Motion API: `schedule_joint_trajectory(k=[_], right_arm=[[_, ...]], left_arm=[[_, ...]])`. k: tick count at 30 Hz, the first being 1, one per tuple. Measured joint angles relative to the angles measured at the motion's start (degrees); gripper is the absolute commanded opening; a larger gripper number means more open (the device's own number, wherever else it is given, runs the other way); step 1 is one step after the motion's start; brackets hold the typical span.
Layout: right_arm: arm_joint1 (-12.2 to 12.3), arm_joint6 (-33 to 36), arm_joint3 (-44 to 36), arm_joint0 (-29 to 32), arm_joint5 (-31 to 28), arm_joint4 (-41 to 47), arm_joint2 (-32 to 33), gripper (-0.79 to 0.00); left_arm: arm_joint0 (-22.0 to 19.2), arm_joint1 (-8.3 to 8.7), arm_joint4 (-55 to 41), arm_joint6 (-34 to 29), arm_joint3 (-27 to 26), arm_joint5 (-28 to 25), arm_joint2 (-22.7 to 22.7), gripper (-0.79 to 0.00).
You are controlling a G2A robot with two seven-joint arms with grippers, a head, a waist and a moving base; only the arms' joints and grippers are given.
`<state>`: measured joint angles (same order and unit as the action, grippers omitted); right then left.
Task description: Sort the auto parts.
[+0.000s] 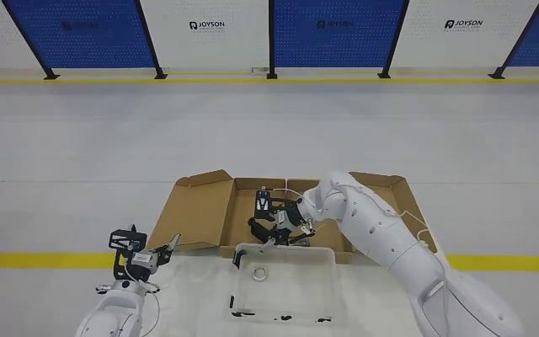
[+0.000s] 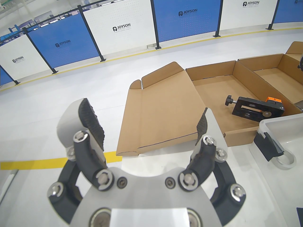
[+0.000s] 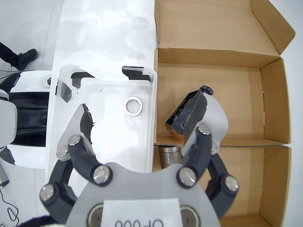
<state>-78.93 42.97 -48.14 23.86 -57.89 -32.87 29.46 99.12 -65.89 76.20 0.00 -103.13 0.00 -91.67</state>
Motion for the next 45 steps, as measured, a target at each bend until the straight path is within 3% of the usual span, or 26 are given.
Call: schedule_joint_trajectory(k=[11,20,29,34,38,45], right_arm=[[1.1,-0.8,-1.9,1.9,-0.1,-3.5,-0.1,0.0],[2.8,-3.9,-7.1,5.6,0.1,-13.1,-1.0,-0.015],[7.7,-9.9,-20.3,12.9,0.0,-28.0,3.6,-0.071],[9.7,-9.4,-26.4,17.1,2.7,-35.3,5.4,-0.043],[9.7,-7.5,-27.8,18.3,4.7,-37.5,4.6,-0.049],[7.4,-5.2,-24.0,15.5,5.7,-35.4,1.5,-0.114]], left_arm=[[0.0,0.0,0.0,0.0,0.0,0.0,0.0,0.0],[0.0,0.0,0.0,0.0,0.0,0.0,0.0,0.0],[0.0,0.0,0.0,0.0,0.0,0.0,0.0,0.0],[0.0,0.0,0.0,0.0,0.0,0.0,0.0,0.0],[0.0,0.0,0.0,0.0,0.0,0.0,0.0,0.0],[0.0,0.0,0.0,0.0,0.0,0.0,0.0,0.0]])
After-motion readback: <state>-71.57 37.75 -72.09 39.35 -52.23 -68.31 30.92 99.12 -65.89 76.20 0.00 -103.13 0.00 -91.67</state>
